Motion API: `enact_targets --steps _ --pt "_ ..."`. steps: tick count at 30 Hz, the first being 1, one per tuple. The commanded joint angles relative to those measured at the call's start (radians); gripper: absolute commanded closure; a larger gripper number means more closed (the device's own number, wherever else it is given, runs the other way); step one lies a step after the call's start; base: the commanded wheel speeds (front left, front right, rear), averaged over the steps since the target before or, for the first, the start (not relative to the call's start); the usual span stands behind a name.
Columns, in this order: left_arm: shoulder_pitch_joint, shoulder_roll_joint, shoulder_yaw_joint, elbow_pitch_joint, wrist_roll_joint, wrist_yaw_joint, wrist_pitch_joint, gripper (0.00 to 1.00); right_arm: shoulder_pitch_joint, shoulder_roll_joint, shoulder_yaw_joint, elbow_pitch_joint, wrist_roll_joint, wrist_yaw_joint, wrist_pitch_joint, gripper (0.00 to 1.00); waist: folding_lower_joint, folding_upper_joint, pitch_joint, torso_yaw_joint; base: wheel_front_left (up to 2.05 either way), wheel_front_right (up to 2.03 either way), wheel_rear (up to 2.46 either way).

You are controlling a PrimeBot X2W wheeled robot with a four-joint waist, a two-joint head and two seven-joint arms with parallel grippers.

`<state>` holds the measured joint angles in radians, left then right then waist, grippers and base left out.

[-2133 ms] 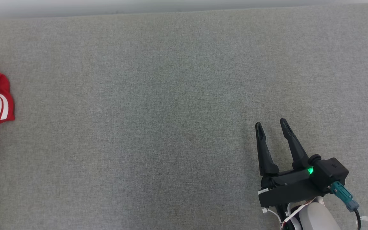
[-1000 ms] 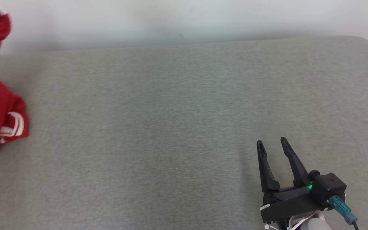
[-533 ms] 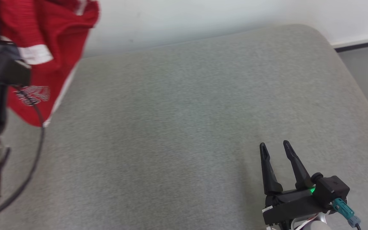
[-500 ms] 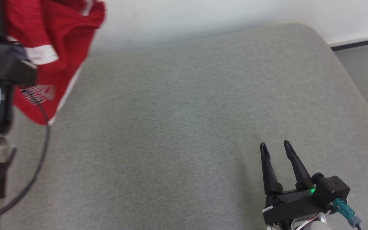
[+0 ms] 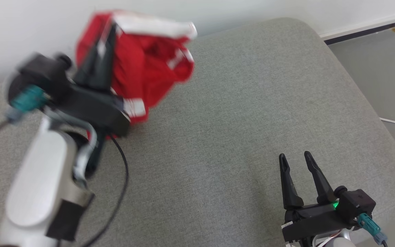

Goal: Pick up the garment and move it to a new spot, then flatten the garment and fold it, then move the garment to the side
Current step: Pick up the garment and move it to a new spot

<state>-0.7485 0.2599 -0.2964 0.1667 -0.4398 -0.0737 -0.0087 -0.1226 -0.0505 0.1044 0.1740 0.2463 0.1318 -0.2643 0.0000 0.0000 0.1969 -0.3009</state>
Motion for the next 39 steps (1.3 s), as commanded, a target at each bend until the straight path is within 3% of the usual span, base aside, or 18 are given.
enact_targets --steps 1,9,17,18,19,20,27,39 --pt "0.023 -0.004 -0.007 0.008 -0.005 -0.003 -0.007 1.0 0.004 0.0 0.001 -0.004 0.002 -0.002 -0.002 0.0 0.0 0.0 0.002 0.002 0.0 0.0 0.0" --pt "0.174 -0.059 -0.141 0.179 -0.002 -0.032 -0.045 1.0 -0.012 0.0 0.005 0.001 -0.009 -0.002 -0.002 0.0 0.0 0.0 0.012 0.023 0.0 0.0 0.0" --pt "0.213 -0.11 -0.232 0.376 0.006 -0.049 -0.1 1.0 -0.021 0.0 0.013 0.0 -0.012 -0.002 -0.002 0.0 0.0 0.0 0.02 0.045 0.0 0.0 0.0" --pt "0.205 -0.114 -0.24 0.391 0.014 -0.05 -0.112 0.93 -0.02 0.0 0.014 -0.001 -0.011 -0.002 -0.002 0.0 0.0 0.0 0.02 0.048 0.0 0.0 0.0" --pt "0.195 -0.123 -0.244 0.396 0.014 -0.048 -0.128 0.54 -0.019 0.0 0.012 -0.002 -0.014 -0.002 -0.002 0.0 0.0 0.0 0.019 0.054 0.0 0.0 0.0" --pt "0.185 -0.133 -0.246 0.4 0.008 -0.047 -0.142 0.0 -0.015 0.0 0.007 -0.002 -0.019 -0.002 -0.002 0.0 0.0 0.0 0.016 0.062 0.0 0.0 0.0" --pt "0.134 -0.142 -0.239 0.315 0.016 -0.039 -0.213 0.0 0.01 0.0 -0.02 0.003 -0.038 -0.002 -0.002 0.0 0.0 0.0 -0.018 0.12 0.0 0.0 0.0" --pt "0.243 -0.014 -0.118 0.162 0.004 0.051 -0.246 0.0 0.046 0.0 -0.012 0.004 -0.053 -0.002 -0.002 0.0 0.0 0.0 -0.08 0.19 0.0 0.0 0.0"
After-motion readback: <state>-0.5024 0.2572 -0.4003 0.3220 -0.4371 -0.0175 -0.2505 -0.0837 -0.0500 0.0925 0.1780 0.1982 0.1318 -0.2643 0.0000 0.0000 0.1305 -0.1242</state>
